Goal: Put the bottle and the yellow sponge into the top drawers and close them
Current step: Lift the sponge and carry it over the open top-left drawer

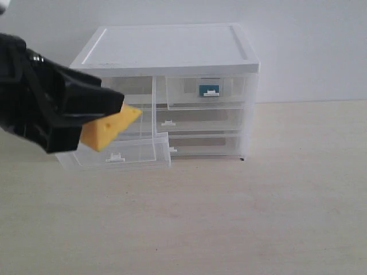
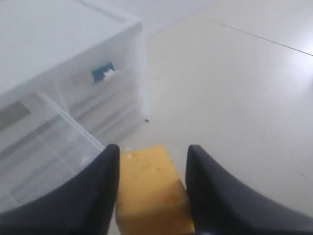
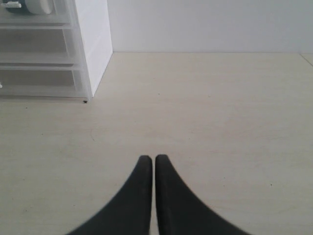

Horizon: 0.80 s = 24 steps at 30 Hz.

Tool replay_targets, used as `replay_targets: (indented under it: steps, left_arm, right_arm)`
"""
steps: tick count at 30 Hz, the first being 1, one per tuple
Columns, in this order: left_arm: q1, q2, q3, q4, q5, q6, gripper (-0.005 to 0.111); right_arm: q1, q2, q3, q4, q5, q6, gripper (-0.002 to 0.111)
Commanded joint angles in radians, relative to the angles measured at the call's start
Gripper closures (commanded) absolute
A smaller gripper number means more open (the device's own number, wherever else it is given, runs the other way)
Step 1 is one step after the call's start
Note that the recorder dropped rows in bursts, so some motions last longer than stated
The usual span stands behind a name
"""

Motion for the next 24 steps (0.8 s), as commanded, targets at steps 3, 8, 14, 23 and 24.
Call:
replay_targets:
  steps: [3,8,14,23,24]
  left_arm:
    - [0.062,0.123,-0.097,0.335,-0.052,-0.275,0.103]
    - [0.110,0.249,-0.101,0.476,-0.156,-0.430,0.103]
    - [0.110,0.377,-0.101,0.517,-0.307,-0.427,0.103]
    - [0.110,0.508,-0.103,0.520,-0.430,-0.313,0.103]
    - [0.110,0.514,-0.103,0.520,-0.436,-0.311,0.103]
  right_arm:
    - [-0.002,-0.005,0.000,0.002,-0.009,-0.003,0.108]
    - [-0.002,-0.005,0.000,0.002,-0.009,-0.003,0.108]
    - [-0.002,-0.005,0.000,0.002,-0.009,-0.003,0.108]
    - [-0.002,-0.005,0.000,0.002,-0.010,-0.003,0.108]
    - [-0.002,-0.005,0.000,0.002,-0.010,-0.003,0.108]
